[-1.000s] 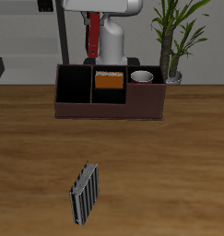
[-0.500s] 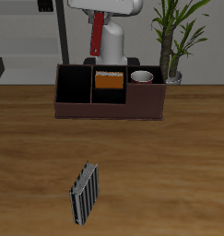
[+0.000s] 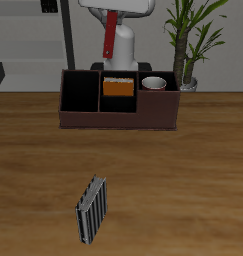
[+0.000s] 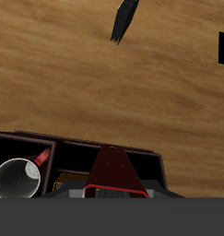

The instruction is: Place the red mug into the back desk caddy's right compartment and place the orange book into the back desk caddy's back compartment and place the red book into the back desk caddy's front compartment

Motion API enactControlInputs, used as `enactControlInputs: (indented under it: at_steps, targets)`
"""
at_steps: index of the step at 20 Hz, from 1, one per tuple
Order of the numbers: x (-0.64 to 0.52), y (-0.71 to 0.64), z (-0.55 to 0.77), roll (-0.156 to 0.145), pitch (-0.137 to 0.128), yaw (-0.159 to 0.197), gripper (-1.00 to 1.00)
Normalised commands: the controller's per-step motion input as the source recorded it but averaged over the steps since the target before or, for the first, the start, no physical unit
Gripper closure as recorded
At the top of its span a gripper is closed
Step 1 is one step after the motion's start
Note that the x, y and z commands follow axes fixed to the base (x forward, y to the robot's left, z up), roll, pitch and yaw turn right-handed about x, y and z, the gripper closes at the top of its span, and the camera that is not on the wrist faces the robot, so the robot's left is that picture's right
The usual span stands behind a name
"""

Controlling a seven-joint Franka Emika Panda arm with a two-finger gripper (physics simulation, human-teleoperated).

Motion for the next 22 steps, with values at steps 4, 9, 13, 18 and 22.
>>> enactControlInputs:
  at_steps: [4,9,13,18,22]
  targets:
    - [-0.22,0.1,-0.08,0.035,-0.011,-0.035,1.0]
    - [-0.25,0.08,-0.12,0.031,0.006,-0.019,1.0]
    - [-0.07,-0.01,-0.04,0.004,0.002,0.011,1.0]
    - [0.05,0.0,-0.11,0.043,-0.032,0.205,1.0]
    - [0.01,0.05,-0.02,0.031,-0.077,0.238,1.0]
